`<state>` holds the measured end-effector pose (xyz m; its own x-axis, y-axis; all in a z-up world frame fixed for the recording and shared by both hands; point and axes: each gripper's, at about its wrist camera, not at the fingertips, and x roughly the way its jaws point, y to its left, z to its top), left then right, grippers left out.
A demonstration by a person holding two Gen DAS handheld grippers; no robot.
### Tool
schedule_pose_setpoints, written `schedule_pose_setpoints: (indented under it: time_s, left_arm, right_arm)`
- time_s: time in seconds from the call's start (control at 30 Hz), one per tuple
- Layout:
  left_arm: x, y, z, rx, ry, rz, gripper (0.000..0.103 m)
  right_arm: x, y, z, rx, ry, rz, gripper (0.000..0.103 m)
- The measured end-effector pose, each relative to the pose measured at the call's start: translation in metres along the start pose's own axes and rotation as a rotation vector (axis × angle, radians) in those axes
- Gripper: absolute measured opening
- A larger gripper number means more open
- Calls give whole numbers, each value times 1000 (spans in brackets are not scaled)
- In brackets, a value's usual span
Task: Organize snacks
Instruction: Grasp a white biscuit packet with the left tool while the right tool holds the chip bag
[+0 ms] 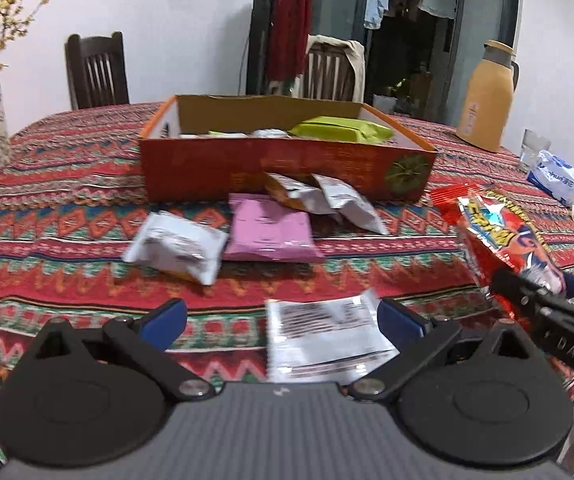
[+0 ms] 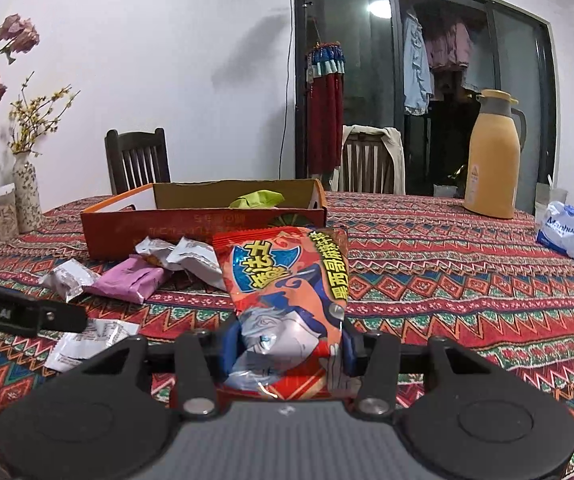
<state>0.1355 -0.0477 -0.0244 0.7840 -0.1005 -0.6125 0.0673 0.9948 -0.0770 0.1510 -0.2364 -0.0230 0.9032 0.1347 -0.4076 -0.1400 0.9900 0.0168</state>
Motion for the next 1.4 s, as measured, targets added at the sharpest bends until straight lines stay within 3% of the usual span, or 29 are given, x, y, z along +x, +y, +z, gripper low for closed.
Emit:
schedule_pose_setpoints:
  time_s: [0.17, 0.33, 0.63, 0.73, 0.83, 1.03, 1.4]
  left_arm:
    - [15, -18, 0, 2, 32, 9, 103]
    - [35, -18, 0, -74, 82, 51, 103]
    - [40, -37, -7, -20, 61, 147, 103]
    - [37, -38, -10, -12, 57, 127, 102]
    - [32, -36, -11, -9, 43, 119, 87]
    - [21, -31, -14, -9, 18, 73, 68]
    - [3, -25, -18, 14, -29, 29, 59]
  right_arm:
    - [0, -7, -5, 19, 2, 24, 47]
    - [2, -12, -10, 31, 10, 48, 47]
    - [12, -18, -19, 58, 34, 75, 47]
    - [13, -18, -20, 61, 32, 79, 47]
    - [14, -17, -20, 60, 31, 79, 47]
    - [12, -14, -19, 50, 34, 75, 47]
    - [-1, 1, -16, 11, 23, 81, 47]
